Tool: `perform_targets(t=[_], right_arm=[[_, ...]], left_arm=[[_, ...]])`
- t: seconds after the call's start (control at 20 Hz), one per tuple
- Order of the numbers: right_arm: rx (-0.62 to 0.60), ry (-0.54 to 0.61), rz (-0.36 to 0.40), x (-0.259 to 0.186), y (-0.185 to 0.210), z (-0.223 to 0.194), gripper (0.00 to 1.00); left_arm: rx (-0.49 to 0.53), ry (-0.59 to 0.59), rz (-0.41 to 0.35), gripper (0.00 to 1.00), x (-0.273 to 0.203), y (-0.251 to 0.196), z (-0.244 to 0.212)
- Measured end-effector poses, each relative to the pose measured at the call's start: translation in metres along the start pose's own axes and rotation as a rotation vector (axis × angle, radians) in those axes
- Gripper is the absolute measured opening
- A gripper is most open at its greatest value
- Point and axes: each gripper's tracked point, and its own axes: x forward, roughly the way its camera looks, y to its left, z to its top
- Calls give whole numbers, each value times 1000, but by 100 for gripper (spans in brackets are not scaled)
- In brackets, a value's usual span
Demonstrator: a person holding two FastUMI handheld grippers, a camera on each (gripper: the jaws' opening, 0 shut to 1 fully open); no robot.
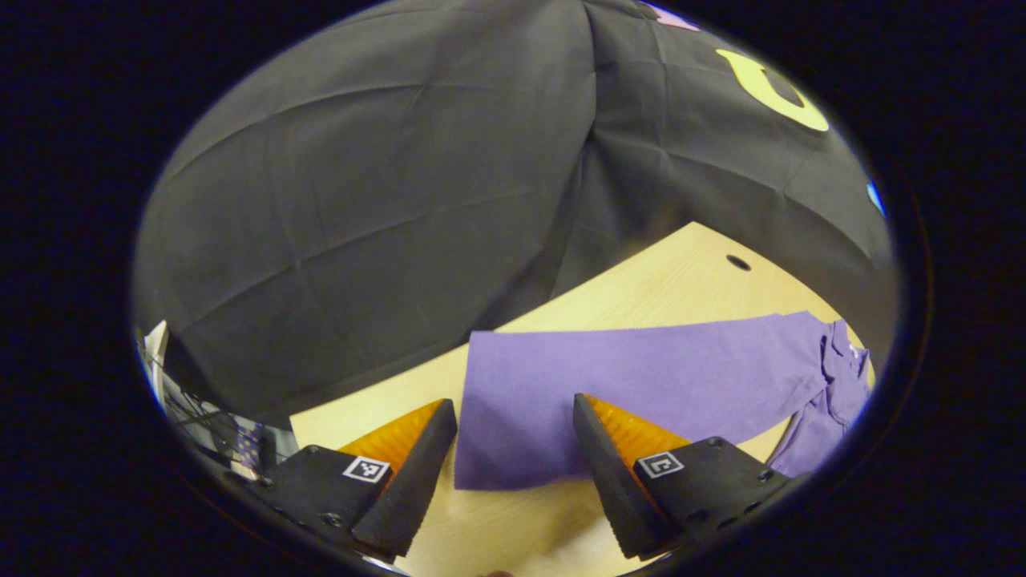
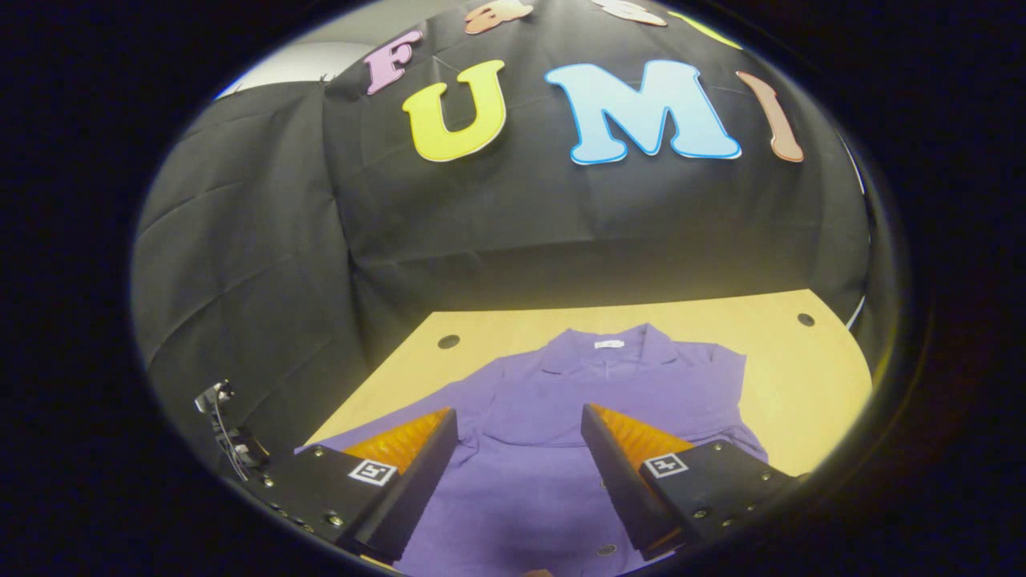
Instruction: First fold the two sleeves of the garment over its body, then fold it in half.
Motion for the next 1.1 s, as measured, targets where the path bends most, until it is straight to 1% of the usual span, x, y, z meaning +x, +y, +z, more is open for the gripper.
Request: perform_targets(t=[0.05,0.3,0.4,0.45,0.65,0.7,0.8,0.85,0.95,1.1], right_arm=[[4,1,4,-2,1,1,96],[2,9,19,-6,1,-1,96],[9,11,26,-7,0,-1,96],[11,11,27,-7,-2,0,96],[25,11,24,-11,-12,3,96],[27,10,21,-12,-15,3,96],[26,8,13,-16,-22,3,96],[24,7,7,-18,-26,4,96],[22,7,-2,-22,-35,3,96],[34,3,-18,-27,-49,1,96]], left_arm=[[15,3,0,96,2,0,-2],[17,-4,4,94,-1,-6,-2],[19,-11,-11,87,-1,-15,-2],[19,-13,-23,75,1,-20,-3],[-6,-20,-58,21,6,-46,-6],[-1,-16,-66,12,6,-46,-7],[-4,-18,-78,10,5,-44,1],[-18,-7,-89,7,4,-47,2],[-45,-1,-97,7,1,-47,1],[-86,-32,-130,7,-12,-56,26]])
